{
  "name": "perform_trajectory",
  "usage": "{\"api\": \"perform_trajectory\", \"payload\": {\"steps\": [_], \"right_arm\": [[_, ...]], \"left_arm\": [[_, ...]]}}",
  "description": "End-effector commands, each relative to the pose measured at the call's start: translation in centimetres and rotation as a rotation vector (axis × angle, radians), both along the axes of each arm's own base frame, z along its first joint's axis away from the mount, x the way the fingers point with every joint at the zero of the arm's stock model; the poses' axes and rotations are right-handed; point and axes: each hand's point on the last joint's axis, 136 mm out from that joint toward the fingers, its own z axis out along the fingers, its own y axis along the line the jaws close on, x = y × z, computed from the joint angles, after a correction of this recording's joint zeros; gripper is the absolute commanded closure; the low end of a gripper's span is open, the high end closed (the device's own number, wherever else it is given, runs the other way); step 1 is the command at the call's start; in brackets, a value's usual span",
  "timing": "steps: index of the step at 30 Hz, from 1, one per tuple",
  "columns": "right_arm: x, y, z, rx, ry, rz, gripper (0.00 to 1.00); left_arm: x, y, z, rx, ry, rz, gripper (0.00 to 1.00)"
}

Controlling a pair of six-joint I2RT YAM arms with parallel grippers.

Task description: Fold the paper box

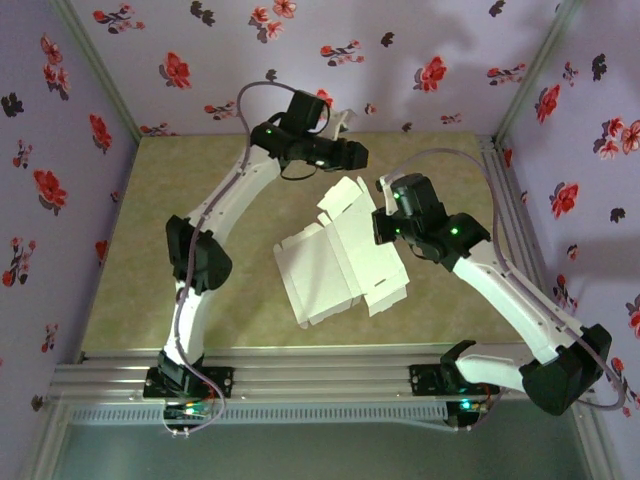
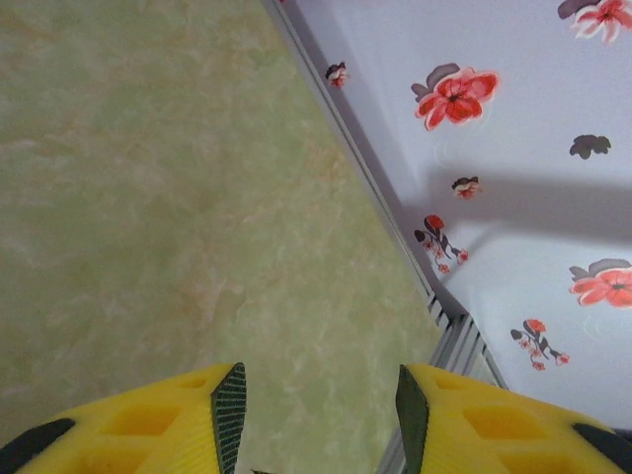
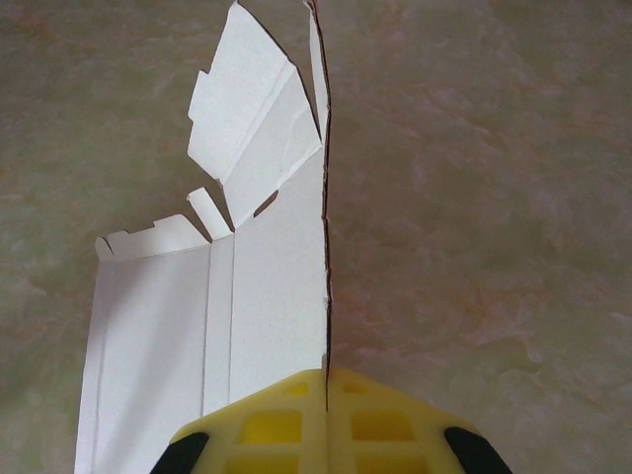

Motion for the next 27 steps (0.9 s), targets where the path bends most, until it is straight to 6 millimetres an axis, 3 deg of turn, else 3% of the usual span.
{"api": "perform_trajectory", "payload": {"steps": [1, 20, 27], "right_arm": [[0.0, -0.2, 0.4, 0.007, -0.026, -0.016, 1.00], [0.0, -0.6, -0.7, -0.027, -0.025, -0.029, 1.00], [0.0, -0.5, -0.5, -0.021, -0.028, -0.020, 1.00]], "left_arm": [[-1.6, -0.5, -0.6, 0.009, 0.051, -0.071, 0.53], [-3.4, -1.2, -0.4, -0.012, 0.083, -0.154, 0.56], [-3.1, -1.1, -1.5, 0.025, 0.097, -0.136, 0.56]]}}
